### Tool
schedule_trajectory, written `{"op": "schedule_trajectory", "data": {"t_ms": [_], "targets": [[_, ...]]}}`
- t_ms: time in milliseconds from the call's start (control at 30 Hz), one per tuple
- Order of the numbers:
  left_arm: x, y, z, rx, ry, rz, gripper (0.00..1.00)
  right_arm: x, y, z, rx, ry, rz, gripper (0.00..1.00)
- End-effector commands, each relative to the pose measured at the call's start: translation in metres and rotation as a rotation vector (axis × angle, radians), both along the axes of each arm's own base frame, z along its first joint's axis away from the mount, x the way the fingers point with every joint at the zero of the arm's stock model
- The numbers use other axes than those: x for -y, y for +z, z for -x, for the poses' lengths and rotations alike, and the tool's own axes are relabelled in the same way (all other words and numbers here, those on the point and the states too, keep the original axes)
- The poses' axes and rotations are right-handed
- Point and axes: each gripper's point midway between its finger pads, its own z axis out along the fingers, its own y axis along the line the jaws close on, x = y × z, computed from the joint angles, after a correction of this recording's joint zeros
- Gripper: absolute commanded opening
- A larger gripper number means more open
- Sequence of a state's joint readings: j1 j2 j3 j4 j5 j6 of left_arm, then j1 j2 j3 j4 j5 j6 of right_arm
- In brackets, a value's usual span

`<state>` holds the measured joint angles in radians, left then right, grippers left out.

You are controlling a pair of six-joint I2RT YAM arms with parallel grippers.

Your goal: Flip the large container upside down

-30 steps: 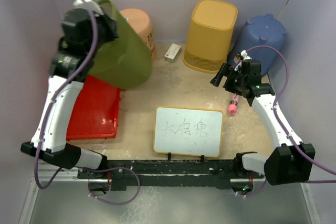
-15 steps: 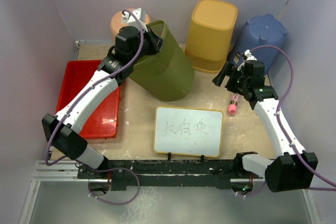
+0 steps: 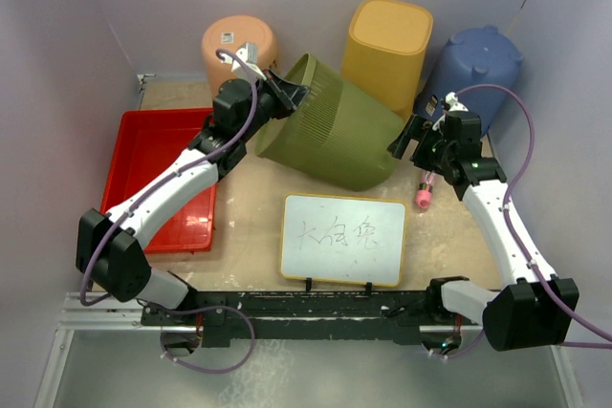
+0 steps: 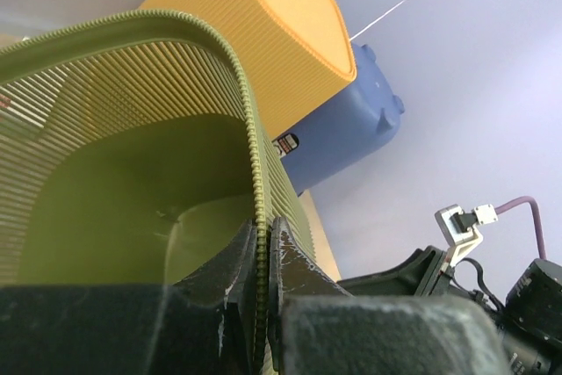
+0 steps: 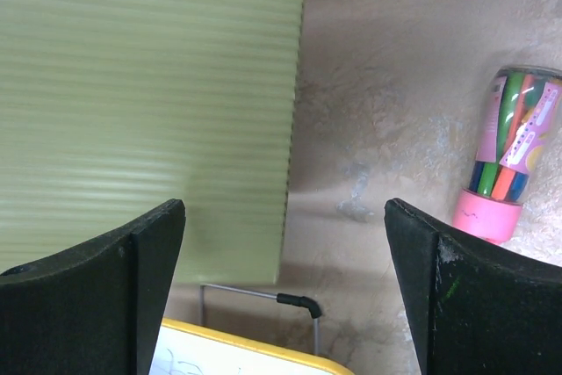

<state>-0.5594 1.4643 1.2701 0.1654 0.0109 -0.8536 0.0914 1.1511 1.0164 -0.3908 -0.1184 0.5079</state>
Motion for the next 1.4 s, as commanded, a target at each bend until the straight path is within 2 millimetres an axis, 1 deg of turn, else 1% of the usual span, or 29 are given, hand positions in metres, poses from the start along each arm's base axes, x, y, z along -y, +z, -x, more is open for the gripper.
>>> {"op": "schedule_trajectory", "data": {"t_ms": [0,67,133,233,300,367,433,467,567,600,667,800,933,1067,1233,1367], "targets": [[-0.010,0.006,0.022,-0.001,-0.005,0.022,0.00,0.001,0.007,-0.002,0.033,-0.013,-0.012,0.97],[-0.014,-0.011,0.029,-0.033,-0.006,0.004,0.00,0.000,0.007,-0.003,0.032,-0.010,-0.016,0.97],[-0.017,-0.035,0.033,-0.077,-0.005,-0.033,0.00,-0.002,0.006,-0.003,0.032,-0.009,-0.026,0.97],[-0.022,-0.075,0.036,-0.136,0.000,-0.112,0.00,-0.006,0.007,-0.003,0.033,0.002,-0.052,0.97],[-0.022,-0.109,0.035,-0.186,-0.007,-0.195,0.02,-0.012,0.008,-0.002,0.034,0.018,-0.085,0.97],[-0.021,-0.136,0.032,-0.234,-0.027,-0.269,0.16,-0.021,0.009,-0.002,0.038,0.043,-0.133,0.97],[-0.019,-0.151,0.030,-0.257,-0.043,-0.317,0.34,-0.031,0.010,0.000,0.040,0.072,-0.187,0.97],[-0.019,-0.155,0.030,-0.263,-0.049,-0.338,0.39,-0.035,0.011,0.001,0.044,0.085,-0.212,0.97],[-0.023,-0.157,0.028,-0.262,-0.049,-0.407,0.49,-0.046,0.017,0.003,0.070,0.114,-0.279,0.97],[-0.026,-0.155,0.026,-0.255,-0.045,-0.432,0.50,-0.047,0.013,0.005,0.068,0.116,-0.292,0.97],[-0.031,-0.149,0.025,-0.242,-0.035,-0.475,0.51,-0.047,0.012,0.006,0.074,0.110,-0.295,0.97],[-0.041,-0.132,0.025,-0.205,-0.021,-0.545,0.53,-0.041,0.016,0.007,0.088,0.081,-0.276,0.97],[-0.045,-0.114,0.027,-0.169,-0.038,-0.592,0.55,-0.034,0.021,0.007,0.107,0.054,-0.250,0.97],[-0.051,-0.108,0.031,-0.157,-0.040,-0.633,0.57,-0.034,0.023,0.007,0.118,0.050,-0.248,0.97],[-0.063,-0.107,0.033,-0.151,-0.008,-0.669,0.57,-0.033,0.022,0.008,0.115,0.049,-0.247,0.97],[-0.063,-0.104,0.035,-0.146,-0.011,-0.665,0.53,-0.033,0.021,0.007,0.115,0.051,-0.248,0.97]]}}
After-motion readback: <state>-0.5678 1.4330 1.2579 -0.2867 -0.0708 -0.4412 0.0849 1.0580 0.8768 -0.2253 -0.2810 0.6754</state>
